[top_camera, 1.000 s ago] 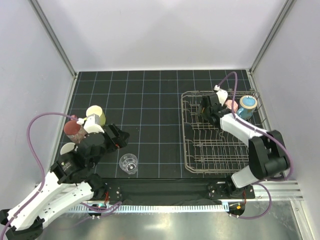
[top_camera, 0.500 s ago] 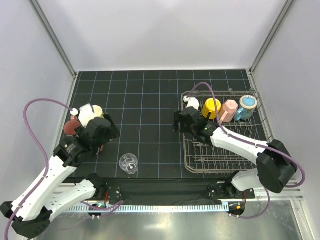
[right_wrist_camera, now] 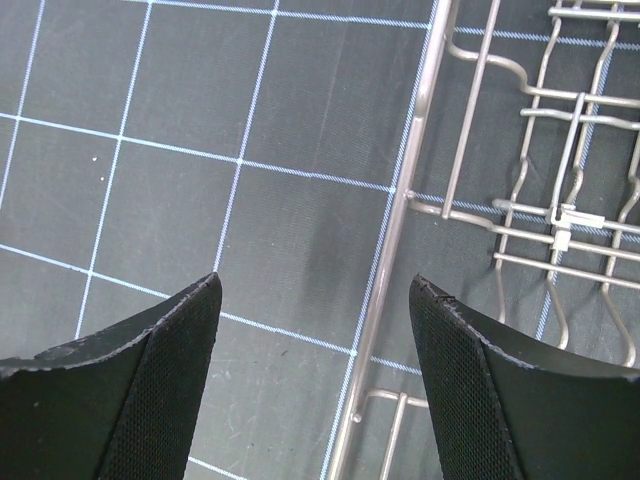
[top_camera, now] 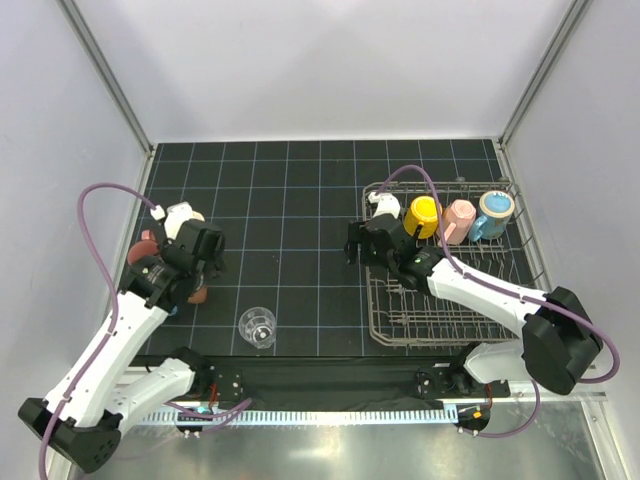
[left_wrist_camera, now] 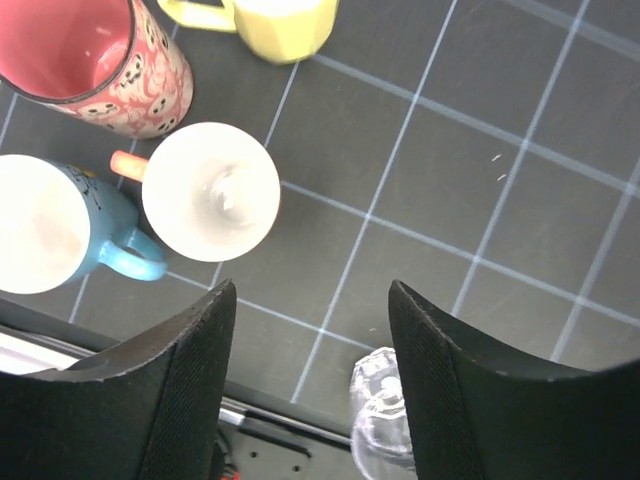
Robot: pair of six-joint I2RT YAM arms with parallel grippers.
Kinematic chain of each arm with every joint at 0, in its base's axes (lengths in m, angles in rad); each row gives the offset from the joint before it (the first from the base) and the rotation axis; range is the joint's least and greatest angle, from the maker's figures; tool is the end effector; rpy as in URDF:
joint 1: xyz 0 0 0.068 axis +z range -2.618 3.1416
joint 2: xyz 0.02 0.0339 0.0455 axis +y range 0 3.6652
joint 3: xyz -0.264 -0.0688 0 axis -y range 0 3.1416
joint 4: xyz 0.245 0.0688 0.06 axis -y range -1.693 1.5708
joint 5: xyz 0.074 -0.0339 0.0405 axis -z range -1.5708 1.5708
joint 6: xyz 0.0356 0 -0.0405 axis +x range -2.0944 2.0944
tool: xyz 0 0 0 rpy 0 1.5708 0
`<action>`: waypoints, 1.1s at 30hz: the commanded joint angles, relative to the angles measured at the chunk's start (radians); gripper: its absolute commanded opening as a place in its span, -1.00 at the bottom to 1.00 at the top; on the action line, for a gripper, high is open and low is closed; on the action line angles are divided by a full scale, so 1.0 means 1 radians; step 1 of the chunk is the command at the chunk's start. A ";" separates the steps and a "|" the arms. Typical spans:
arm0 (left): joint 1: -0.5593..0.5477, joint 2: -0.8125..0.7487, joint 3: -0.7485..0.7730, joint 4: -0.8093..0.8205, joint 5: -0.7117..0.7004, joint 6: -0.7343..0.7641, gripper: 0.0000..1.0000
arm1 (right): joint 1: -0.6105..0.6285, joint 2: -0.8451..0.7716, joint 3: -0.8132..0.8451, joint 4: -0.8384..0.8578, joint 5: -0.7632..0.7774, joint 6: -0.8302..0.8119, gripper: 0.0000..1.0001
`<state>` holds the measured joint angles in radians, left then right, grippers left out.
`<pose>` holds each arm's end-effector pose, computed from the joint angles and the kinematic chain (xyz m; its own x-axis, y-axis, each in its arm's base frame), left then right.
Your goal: Load the cups into the dish rack
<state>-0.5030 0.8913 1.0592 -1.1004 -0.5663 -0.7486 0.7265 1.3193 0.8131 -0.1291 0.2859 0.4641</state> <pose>0.1385 -0.0544 0.3354 -0.6018 -0.3245 -0.7298 -0.3861 0.9181 -0.0898 0.2195 0.1816 0.2387 -0.6060 0.0360 -0.7947 -0.2196 0.9526 0.2106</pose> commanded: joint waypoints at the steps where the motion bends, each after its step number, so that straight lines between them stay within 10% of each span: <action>1: 0.049 0.012 -0.050 0.076 0.077 0.100 0.21 | 0.005 -0.041 -0.012 0.048 -0.001 -0.024 0.53; 16: 0.277 0.213 -0.116 0.165 0.237 0.132 -0.14 | 0.004 -0.035 -0.026 0.068 0.025 -0.051 0.53; 33: 0.357 0.336 -0.157 0.246 0.229 0.143 -0.08 | 0.004 -0.015 0.000 0.048 0.015 -0.061 0.53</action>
<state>-0.1555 1.2152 0.9043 -0.9031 -0.3405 -0.6189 0.7265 1.2987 0.7872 -0.1116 0.2855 0.4198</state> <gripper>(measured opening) 0.463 0.762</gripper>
